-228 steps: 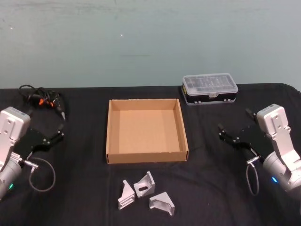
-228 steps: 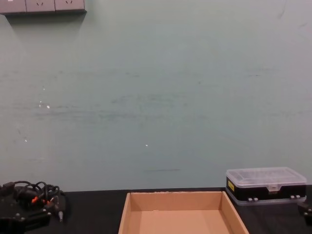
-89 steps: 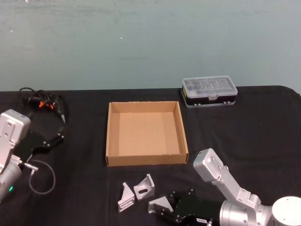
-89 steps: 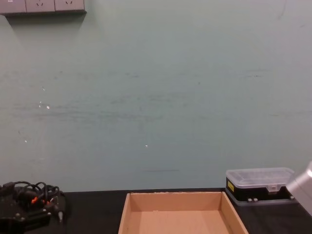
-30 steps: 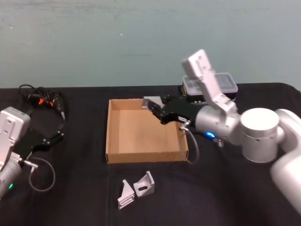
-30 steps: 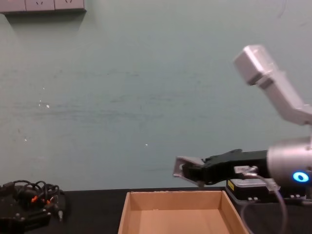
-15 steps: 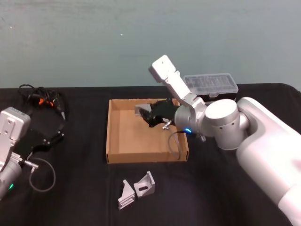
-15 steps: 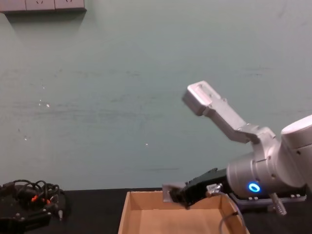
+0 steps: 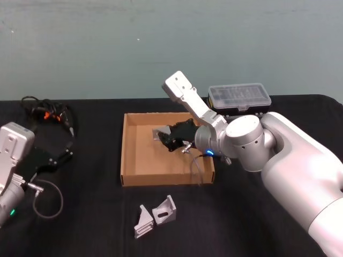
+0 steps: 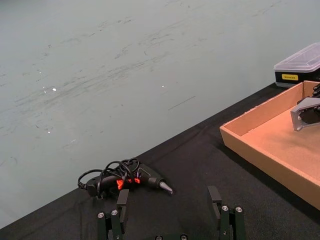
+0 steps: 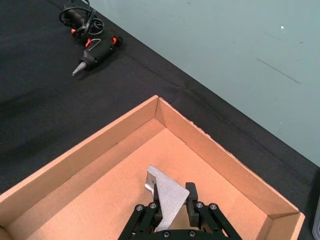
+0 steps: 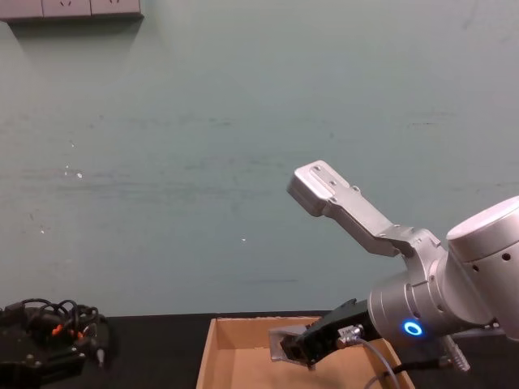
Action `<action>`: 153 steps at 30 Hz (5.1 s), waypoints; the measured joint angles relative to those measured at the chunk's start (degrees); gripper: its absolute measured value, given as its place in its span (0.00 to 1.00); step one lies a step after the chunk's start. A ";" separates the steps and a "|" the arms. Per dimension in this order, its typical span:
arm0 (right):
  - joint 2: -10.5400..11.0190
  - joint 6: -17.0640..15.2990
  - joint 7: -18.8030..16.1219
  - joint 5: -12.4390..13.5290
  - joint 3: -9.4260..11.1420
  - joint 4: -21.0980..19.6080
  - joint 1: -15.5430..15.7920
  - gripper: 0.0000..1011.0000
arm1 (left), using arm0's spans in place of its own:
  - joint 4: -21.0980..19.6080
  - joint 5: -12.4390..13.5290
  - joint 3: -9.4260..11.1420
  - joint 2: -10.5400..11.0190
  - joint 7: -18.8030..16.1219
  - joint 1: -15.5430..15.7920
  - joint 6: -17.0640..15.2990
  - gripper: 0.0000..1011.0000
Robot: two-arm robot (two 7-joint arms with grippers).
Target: Use one hand to pick up the angle iron from the table and place it into the box.
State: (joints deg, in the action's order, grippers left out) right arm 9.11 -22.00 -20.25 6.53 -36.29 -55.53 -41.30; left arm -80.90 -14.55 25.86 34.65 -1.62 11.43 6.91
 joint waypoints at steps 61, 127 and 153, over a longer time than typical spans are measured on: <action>19.91 17.52 -28.39 11.63 1.99 -21.76 16.42 0.99 | 0.00 0.00 0.00 0.00 0.00 0.00 0.00 0.99; 17.97 20.03 -29.93 10.27 -7.26 -12.65 9.67 0.54 | 0.00 0.00 0.00 0.00 0.00 0.00 0.00 0.99; 17.99 20.06 -30.01 10.36 -7.22 -12.69 9.71 0.21 | 0.00 0.00 0.00 0.00 0.00 0.00 0.00 0.99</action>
State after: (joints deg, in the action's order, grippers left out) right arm 27.10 -1.93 -50.26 16.90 -43.52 -68.21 -31.59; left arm -80.90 -14.55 25.86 34.65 -1.62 11.43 6.91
